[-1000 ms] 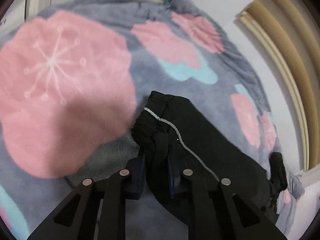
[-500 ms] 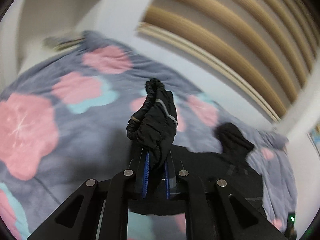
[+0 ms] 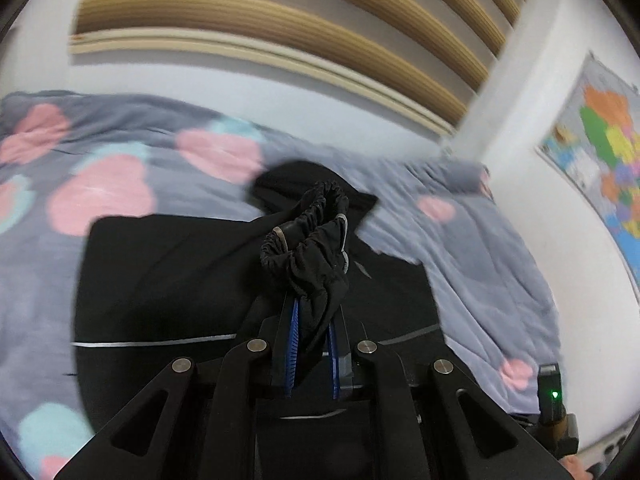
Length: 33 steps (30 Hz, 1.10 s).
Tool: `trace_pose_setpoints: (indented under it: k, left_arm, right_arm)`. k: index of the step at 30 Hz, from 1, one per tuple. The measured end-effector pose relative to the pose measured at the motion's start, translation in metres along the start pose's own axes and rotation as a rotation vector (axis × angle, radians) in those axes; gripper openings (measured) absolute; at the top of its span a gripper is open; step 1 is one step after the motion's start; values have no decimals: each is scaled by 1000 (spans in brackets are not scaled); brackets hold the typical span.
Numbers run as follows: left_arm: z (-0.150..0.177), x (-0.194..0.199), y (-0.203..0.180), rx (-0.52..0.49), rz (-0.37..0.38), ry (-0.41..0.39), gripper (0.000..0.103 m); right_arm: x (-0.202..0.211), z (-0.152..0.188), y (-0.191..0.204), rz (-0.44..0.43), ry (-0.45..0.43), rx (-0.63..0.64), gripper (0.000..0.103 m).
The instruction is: Fold large clothes
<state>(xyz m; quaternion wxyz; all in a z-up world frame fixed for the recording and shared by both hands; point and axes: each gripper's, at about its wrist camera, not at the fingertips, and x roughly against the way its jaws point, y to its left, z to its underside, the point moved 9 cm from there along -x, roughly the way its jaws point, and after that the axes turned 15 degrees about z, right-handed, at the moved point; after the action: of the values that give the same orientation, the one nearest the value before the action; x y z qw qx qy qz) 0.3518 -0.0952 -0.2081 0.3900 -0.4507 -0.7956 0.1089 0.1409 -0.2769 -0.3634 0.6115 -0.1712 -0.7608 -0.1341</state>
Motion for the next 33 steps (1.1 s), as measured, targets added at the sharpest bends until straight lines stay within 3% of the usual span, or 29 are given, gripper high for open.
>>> trace_pose_setpoints:
  k: [3,8,11,14,17,19,21,28,33]
  left_arm:
    - [14,-51,-18,0,38,78,12]
    - [65,-136,-12,24,12,248,12]
    - [98,-167,5,75,12,342,13]
    - [118,-179,12,127,52,388,16]
    - [125,-178,10,145,112,398,29]
    - [127,-173,4,210,216,414,46]
    - [127,-161,-3,271,283,403,53]
    - [128,-107,9,218,147,377,60]
    - [123,-61,45,197,-23,336,61]
  right_arm:
    - [-11,-6,-11,-11,18,-14,77]
    - [-29,-20,-17,-15,37,1,77]
    - [-34,-33,-17,-1,23,28,77]
    - [-35,-50,-13,2,-2,51,77]
    - [-33,-72,-5,-22,-27,63,77]
    - [-30,-87,6,-42,-49,67,77]
    - [-25,-104,16,-66,-72,70,77]
    - [-35,-128,60,-135,-70,81,77]
    - [-59,-133,82,-182,-11,21,77]
